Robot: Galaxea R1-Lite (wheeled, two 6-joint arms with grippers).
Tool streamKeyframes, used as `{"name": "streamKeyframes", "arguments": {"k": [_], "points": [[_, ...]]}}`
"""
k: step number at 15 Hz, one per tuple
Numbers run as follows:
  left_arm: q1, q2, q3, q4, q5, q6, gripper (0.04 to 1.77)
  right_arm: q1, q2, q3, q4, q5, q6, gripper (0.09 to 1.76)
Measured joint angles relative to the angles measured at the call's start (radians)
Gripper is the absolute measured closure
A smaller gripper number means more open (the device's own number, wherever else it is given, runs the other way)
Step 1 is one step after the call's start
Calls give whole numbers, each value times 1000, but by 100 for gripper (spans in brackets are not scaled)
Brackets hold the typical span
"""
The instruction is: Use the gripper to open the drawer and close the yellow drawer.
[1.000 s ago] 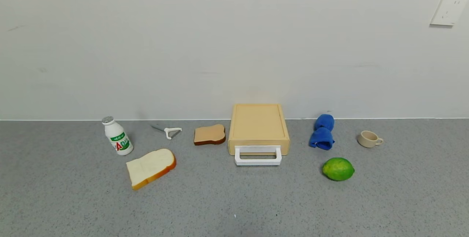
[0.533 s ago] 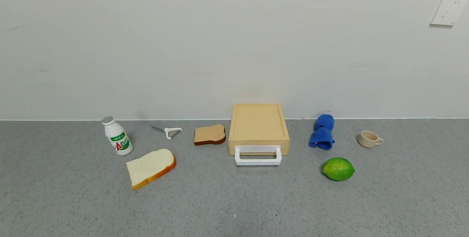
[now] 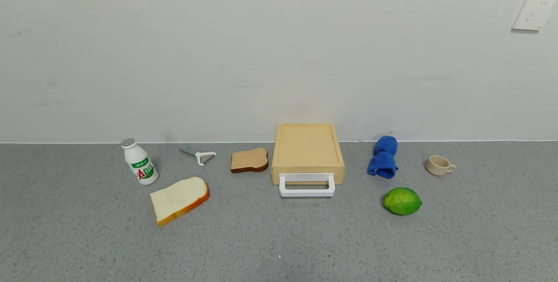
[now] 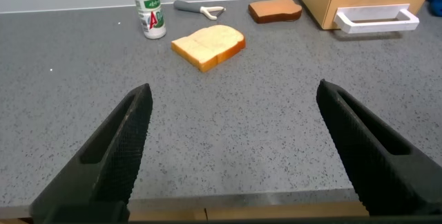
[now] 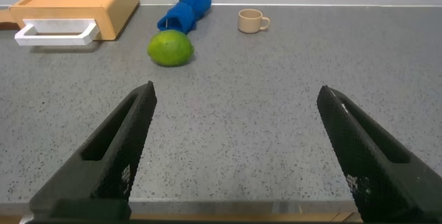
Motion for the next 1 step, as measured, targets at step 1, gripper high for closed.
{"name": "streamKeyframes", "arguments": {"k": [1], "points": [[0, 0, 0, 0, 0, 0, 9, 0, 0, 0, 0, 0, 0, 14]]}}
